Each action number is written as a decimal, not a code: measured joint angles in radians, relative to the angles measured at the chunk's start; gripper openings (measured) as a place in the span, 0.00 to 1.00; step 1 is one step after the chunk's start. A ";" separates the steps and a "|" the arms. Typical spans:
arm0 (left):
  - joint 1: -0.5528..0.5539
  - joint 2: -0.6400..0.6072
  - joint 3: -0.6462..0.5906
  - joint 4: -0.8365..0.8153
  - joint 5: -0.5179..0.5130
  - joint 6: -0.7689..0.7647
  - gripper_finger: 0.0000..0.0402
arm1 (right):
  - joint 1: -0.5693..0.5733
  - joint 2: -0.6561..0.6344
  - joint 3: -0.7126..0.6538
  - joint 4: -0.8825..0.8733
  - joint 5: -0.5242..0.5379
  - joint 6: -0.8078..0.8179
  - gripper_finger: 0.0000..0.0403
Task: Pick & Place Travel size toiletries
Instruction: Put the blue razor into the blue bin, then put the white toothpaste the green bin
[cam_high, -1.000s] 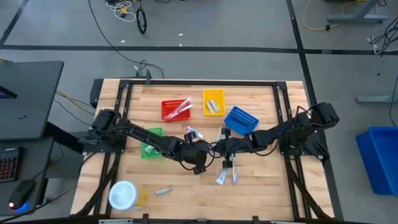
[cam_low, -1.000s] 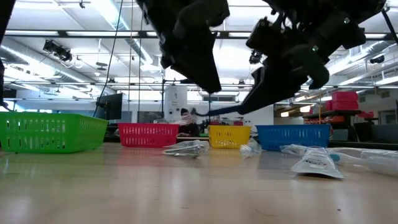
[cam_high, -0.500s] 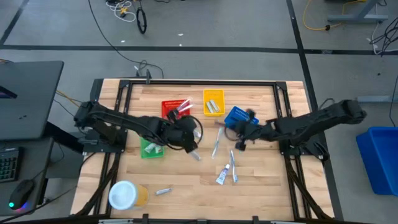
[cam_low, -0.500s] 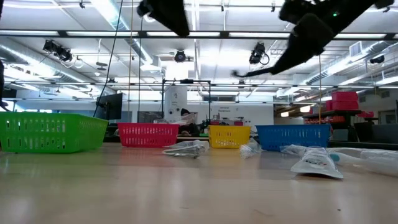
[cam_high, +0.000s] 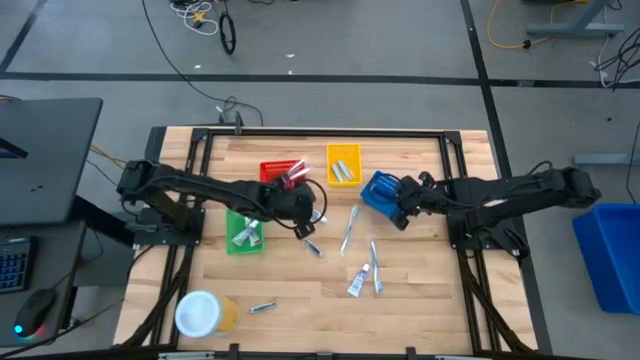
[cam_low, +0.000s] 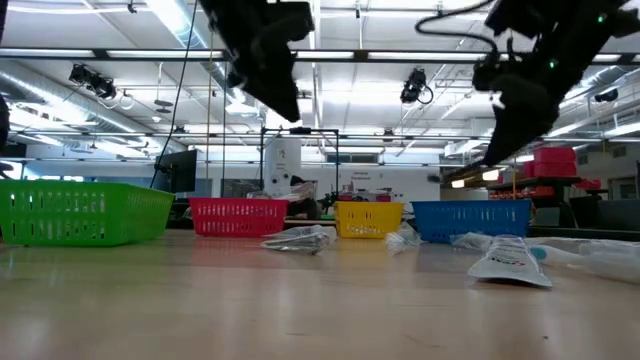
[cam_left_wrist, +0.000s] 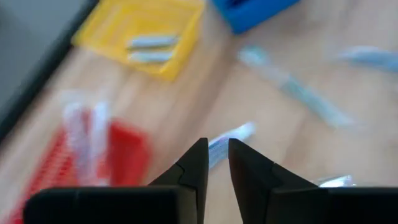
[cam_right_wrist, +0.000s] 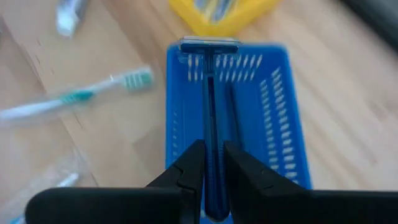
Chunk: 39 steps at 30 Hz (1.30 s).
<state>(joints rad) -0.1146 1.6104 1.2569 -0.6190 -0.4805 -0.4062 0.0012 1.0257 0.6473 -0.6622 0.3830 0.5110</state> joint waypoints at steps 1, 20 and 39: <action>0.004 0.000 -0.020 0.061 0.028 0.018 0.17 | -0.011 0.006 -0.022 0.028 -0.020 0.000 0.13; 0.056 -0.001 -0.274 0.634 0.190 0.114 0.17 | -0.190 0.059 -0.191 0.336 -0.134 -0.127 0.22; 0.056 -0.001 -0.280 0.579 0.251 0.274 0.24 | -0.145 0.065 -0.084 0.592 -0.190 -0.286 0.41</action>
<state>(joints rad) -0.0589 1.6096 0.9771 -0.0400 -0.2294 -0.1326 -0.1438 1.0902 0.5629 -0.0704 0.1933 0.2248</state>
